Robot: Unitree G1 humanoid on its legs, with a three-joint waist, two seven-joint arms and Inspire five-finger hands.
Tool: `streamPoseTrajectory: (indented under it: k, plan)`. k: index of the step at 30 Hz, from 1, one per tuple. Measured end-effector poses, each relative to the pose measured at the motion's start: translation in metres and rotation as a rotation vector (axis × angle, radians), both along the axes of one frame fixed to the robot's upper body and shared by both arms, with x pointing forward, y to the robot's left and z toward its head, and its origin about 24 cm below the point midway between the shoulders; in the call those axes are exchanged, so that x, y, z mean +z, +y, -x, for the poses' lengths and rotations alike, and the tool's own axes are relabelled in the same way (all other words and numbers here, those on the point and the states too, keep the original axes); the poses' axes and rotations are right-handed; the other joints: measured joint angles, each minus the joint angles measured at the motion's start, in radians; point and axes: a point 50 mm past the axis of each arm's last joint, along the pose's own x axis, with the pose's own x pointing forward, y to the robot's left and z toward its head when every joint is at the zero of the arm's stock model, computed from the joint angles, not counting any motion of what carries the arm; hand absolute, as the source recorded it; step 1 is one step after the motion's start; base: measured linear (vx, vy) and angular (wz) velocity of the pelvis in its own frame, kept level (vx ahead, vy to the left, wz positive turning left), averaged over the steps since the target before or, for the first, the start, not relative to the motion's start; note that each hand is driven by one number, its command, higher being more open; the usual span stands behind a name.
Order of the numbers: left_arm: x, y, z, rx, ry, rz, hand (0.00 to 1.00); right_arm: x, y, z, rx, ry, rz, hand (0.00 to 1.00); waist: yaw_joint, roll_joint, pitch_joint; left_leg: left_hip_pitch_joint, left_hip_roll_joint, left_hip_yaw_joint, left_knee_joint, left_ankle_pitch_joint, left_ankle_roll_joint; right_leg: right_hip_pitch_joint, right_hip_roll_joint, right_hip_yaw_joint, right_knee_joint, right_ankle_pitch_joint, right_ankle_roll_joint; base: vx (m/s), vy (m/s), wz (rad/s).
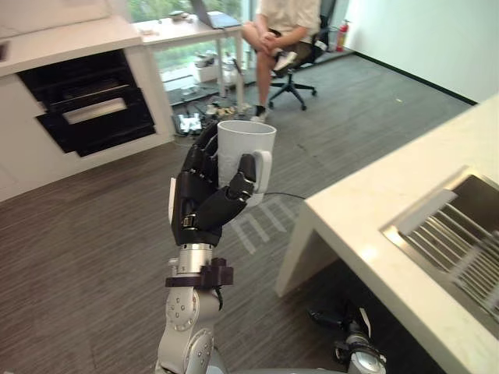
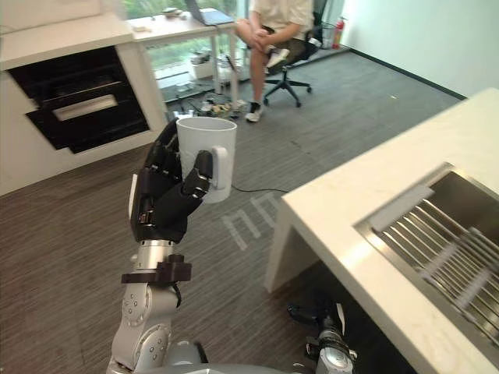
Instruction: Walk over to the sink, pick up the cup, carry it to the dishwasher, place the cup inside the dishwasher, then close the dishwasher door
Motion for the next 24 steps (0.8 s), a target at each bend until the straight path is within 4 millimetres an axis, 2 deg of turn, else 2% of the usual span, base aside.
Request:
streamPoseTrajectory:
  k: [1, 3, 4, 7, 9, 10, 12, 14, 15, 17, 19, 20, 22, 24]
  plan:
    - [-0.003, 0.003, -0.001, 0.012, 0.010, -0.012, 0.30, -0.002, 0.005, -0.002, 0.021, 0.009, -0.008, 0.90, 0.000, -0.010, -0.002, -0.001, -0.020, -0.005, -0.016, 0.014, 0.010, 0.002, 0.009, 0.028, -0.022, 0.003, -0.004, -0.09, 0.202, 0.81]
    - [-0.021, 0.009, -0.006, 0.044, 0.090, -0.028, 0.30, -0.007, 0.011, -0.002, 0.065, 0.040, -0.014, 0.90, -0.005, 0.000, 0.004, -0.006, -0.063, -0.052, -0.008, 0.007, 0.032, 0.037, 0.011, 0.062, -0.045, 0.023, 0.001, -0.06, 0.148, 0.65]
    - [-0.023, 0.010, -0.006, 0.047, 0.103, -0.029, 0.30, -0.008, 0.014, -0.002, 0.078, 0.051, -0.017, 0.90, -0.003, -0.001, 0.005, -0.009, -0.071, -0.058, -0.004, 0.003, 0.037, 0.036, 0.005, 0.069, -0.034, 0.024, 0.002, -0.05, 0.197, 0.51]
    - [-0.028, 0.007, -0.004, 0.021, 0.124, -0.043, 0.30, -0.012, 0.018, -0.001, 0.118, 0.083, -0.017, 0.90, -0.007, -0.002, 0.009, -0.014, -0.109, -0.111, -0.010, -0.002, 0.047, -0.005, -0.039, 0.086, 0.123, 0.027, -0.001, -0.04, 0.126, 0.59]
    - [-0.028, 0.004, -0.003, -0.012, 0.118, -0.063, 0.30, -0.013, 0.016, 0.002, 0.119, 0.090, -0.014, 0.90, -0.009, 0.003, 0.019, 0.010, -0.128, -0.161, -0.040, 0.006, 0.067, -0.068, -0.042, 0.189, 0.284, 0.055, -0.057, -0.01, 0.048, 0.71]
    - [-0.027, 0.003, -0.002, -0.018, 0.113, -0.063, 0.30, -0.013, 0.017, 0.003, 0.119, 0.087, -0.016, 0.90, -0.015, 0.009, 0.022, 0.015, -0.133, -0.189, -0.056, 0.013, 0.070, -0.088, -0.017, 0.251, 0.319, 0.033, -0.059, 0.00, 0.019, 0.75]
    - [-0.023, 0.004, -0.001, -0.015, 0.096, -0.057, 0.30, -0.009, 0.020, 0.003, 0.121, 0.062, -0.021, 0.90, -0.011, 0.001, 0.031, 0.030, -0.143, -0.229, -0.089, 0.028, 0.073, -0.136, 0.040, 0.367, 0.352, -0.014, -0.036, 0.02, -0.048, 0.69]
    - [-0.021, 0.007, -0.001, -0.001, 0.086, -0.053, 0.30, -0.005, 0.023, -0.003, 0.121, 0.027, -0.028, 0.90, -0.010, -0.011, 0.031, 0.035, -0.153, -0.260, -0.097, 0.034, 0.071, -0.181, 0.078, 0.423, 0.354, -0.049, -0.029, 0.04, -0.081, 0.50]
    - [-0.021, 0.008, -0.001, 0.002, 0.085, -0.053, 0.30, -0.001, 0.024, -0.006, 0.120, 0.000, -0.031, 0.90, -0.012, -0.007, 0.033, 0.036, -0.154, -0.285, -0.097, 0.035, 0.069, -0.206, 0.107, 0.456, 0.339, -0.060, -0.030, 0.08, -0.158, 0.62]
    - [-0.020, 0.007, -0.001, 0.001, 0.082, -0.048, 0.30, 0.004, 0.027, -0.008, 0.123, -0.034, -0.035, 0.90, -0.012, -0.006, 0.034, 0.038, -0.156, -0.328, -0.097, 0.034, 0.051, -0.231, 0.147, 0.521, 0.285, -0.061, -0.030, 0.12, -0.226, 0.73]
    - [-0.020, 0.008, -0.001, 0.005, 0.084, -0.034, 0.30, 0.007, 0.029, -0.009, 0.139, -0.052, -0.036, 0.90, -0.009, -0.024, 0.029, 0.035, -0.171, -0.373, -0.095, 0.029, 0.023, -0.223, 0.148, 0.554, 0.166, -0.045, -0.031, 0.13, -0.252, 0.79]
    - [-0.020, 0.010, 0.000, 0.015, 0.083, -0.027, 0.30, 0.008, 0.031, -0.009, 0.159, -0.059, -0.034, 0.90, -0.007, -0.046, 0.033, 0.034, -0.188, -0.406, -0.085, 0.019, 0.003, -0.208, 0.128, 0.535, 0.126, 0.008, 0.016, 0.18, -0.341, 1.01]
    - [-0.025, 0.010, 0.003, 0.016, 0.108, 0.006, 0.30, 0.009, 0.029, -0.009, 0.177, -0.056, -0.020, 0.90, -0.004, -0.034, 0.023, 0.023, -0.146, -0.432, -0.094, 0.022, -0.023, -0.196, 0.145, 0.459, 0.120, -0.009, -0.013, 0.22, -0.336, 1.01]
    - [-0.027, 0.011, 0.004, 0.031, 0.122, 0.052, 0.30, 0.014, 0.022, -0.017, 0.189, -0.087, 0.009, 0.90, -0.001, -0.021, 0.015, 0.010, -0.098, -0.432, -0.148, 0.071, -0.066, -0.183, 0.166, 0.387, 0.092, -0.009, -0.025, 0.23, -0.283, 0.77]
